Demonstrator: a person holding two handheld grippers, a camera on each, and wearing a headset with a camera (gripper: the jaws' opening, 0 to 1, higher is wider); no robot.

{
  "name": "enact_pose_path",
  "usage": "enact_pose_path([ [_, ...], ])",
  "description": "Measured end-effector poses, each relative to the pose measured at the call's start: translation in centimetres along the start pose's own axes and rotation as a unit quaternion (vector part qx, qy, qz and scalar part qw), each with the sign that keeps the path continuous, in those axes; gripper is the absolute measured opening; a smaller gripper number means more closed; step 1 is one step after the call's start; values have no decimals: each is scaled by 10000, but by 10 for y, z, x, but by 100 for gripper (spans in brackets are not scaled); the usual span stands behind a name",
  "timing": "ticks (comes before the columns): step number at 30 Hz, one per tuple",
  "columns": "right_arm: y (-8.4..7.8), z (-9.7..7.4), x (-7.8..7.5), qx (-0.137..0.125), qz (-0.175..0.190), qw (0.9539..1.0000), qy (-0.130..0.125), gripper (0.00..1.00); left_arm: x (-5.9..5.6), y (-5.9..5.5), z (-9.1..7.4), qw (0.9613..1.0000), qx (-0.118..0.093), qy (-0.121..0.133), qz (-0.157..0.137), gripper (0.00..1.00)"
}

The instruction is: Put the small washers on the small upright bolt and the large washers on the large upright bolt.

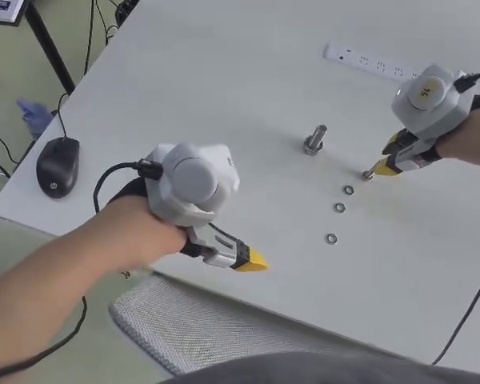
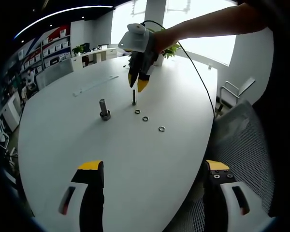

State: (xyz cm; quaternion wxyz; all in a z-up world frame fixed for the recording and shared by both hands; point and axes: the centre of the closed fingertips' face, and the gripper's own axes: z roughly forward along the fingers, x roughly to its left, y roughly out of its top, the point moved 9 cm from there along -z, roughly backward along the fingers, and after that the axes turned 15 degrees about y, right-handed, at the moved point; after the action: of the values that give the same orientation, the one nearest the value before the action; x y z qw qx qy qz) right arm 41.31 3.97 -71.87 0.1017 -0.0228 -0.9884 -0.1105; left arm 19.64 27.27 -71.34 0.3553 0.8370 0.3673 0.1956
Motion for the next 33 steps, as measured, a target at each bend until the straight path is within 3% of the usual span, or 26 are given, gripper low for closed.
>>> enact_pose_path([
  [11,4,11,31,46,-185,9997,135,26,-5,-5,-1,10000,61,-19,47,83],
  [17,3,19,43,30,-206,9995,226,26,-7,-1,-5,10000,0,5,-27,84],
  [33,3,39,35,-71,-129,9997,181,27,-11,-1,-5,9995,-228,49,-223,91],
])
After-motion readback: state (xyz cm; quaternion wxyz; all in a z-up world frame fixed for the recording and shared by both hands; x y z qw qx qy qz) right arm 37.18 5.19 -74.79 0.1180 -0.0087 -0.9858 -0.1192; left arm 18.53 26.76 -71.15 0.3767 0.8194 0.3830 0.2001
